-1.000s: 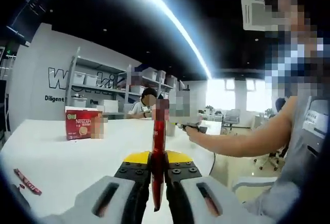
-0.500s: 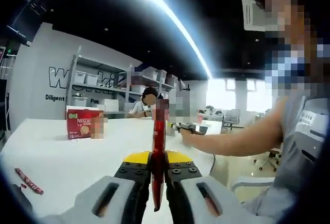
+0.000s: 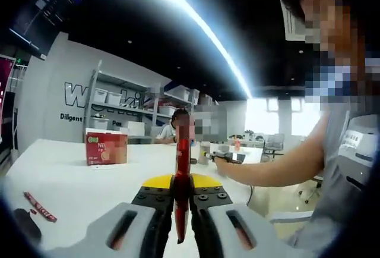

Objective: Tear open the coffee pouch, take out the coffee, and pour the coffee from the pouch into the cup

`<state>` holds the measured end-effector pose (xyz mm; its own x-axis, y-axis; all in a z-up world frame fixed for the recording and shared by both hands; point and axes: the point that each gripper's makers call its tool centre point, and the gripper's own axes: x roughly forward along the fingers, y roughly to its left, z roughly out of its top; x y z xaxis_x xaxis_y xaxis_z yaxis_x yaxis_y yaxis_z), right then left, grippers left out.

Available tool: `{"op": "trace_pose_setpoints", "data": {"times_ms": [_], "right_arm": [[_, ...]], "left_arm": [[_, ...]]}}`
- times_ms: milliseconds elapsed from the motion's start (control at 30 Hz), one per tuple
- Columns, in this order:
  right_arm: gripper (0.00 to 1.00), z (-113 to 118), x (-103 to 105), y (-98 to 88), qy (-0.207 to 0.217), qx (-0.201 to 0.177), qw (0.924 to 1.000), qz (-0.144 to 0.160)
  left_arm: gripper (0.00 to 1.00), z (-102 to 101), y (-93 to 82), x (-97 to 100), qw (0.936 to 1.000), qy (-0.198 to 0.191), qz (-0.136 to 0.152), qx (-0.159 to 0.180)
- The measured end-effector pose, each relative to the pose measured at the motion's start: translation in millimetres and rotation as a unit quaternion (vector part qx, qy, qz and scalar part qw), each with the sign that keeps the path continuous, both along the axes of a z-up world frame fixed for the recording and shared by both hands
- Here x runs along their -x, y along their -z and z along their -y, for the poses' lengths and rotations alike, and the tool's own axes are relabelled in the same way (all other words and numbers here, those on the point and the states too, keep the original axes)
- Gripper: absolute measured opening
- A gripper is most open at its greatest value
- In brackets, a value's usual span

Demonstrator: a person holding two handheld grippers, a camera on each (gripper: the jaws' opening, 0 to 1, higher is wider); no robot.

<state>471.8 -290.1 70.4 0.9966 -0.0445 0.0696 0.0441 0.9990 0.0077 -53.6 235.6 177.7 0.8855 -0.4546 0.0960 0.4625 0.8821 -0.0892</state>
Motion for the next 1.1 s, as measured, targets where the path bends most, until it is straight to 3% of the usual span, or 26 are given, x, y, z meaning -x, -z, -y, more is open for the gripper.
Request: {"op": "trace_pose_setpoints", "data": {"times_ms": [167,433,533,733,767,867,900,1000,1033,1067,1100], "right_arm": [[0.7,-19,-6,-17.7,-0.023,0.007,0.9997,-0.001],[0.69,-11,-7,-32.9,-0.026,0.013,0.9996,0.001],[0.69,1,-1,-30.5,-0.017,-0.011,0.9998,0.003],[0.7,19,11,-17.8,-0.006,-0.015,0.9998,-0.007],[0.7,9,8,-0.6,-0.031,-0.023,0.9977,-0.055],[0.7,16,4,-4.3,-0.022,-0.019,0.9986,-0.045],[0.71,23,9,-18.9,-0.007,0.001,0.9998,-0.016],[0.72,35,6,-27.2,-0.004,-0.002,0.9999,-0.011],[0.72,36,19,-20.9,0.014,-0.008,0.9993,-0.032],[0.73,31,31,-25.1,0.012,-0.01,0.9994,-0.031],[0.73,35,22,-32.7,0.001,-0.004,0.9998,-0.019]], "left_arm": [[0.12,-5,3.8,6.9,0.9999,-0.014,-0.006,0.001],[0.12,-5,4.4,17.7,0.9993,-0.033,-0.01,-0.012],[0.12,-3,5.0,20.7,0.9993,-0.033,-0.011,-0.011],[0.12,-3,1.7,30.8,0.9992,-0.039,0.001,-0.011],[0.12,-5,2.3,31.4,0.9992,-0.039,0.0,-0.005],[0.12,-8,5.6,32.7,0.9992,-0.04,-0.004,0.0],[0.12,-9,6.6,32.8,0.9991,-0.042,-0.007,-0.002],[0.12,-12,5.9,34.5,0.9988,-0.047,-0.009,-0.007],[0.12,-13,5.2,34.9,0.9988,-0.048,-0.009,-0.009],[0.12,-17,3.9,35.3,0.9986,-0.052,-0.007,-0.01],[0.12,-20,2.4,34.9,0.9985,-0.054,-0.007,-0.007]]}}
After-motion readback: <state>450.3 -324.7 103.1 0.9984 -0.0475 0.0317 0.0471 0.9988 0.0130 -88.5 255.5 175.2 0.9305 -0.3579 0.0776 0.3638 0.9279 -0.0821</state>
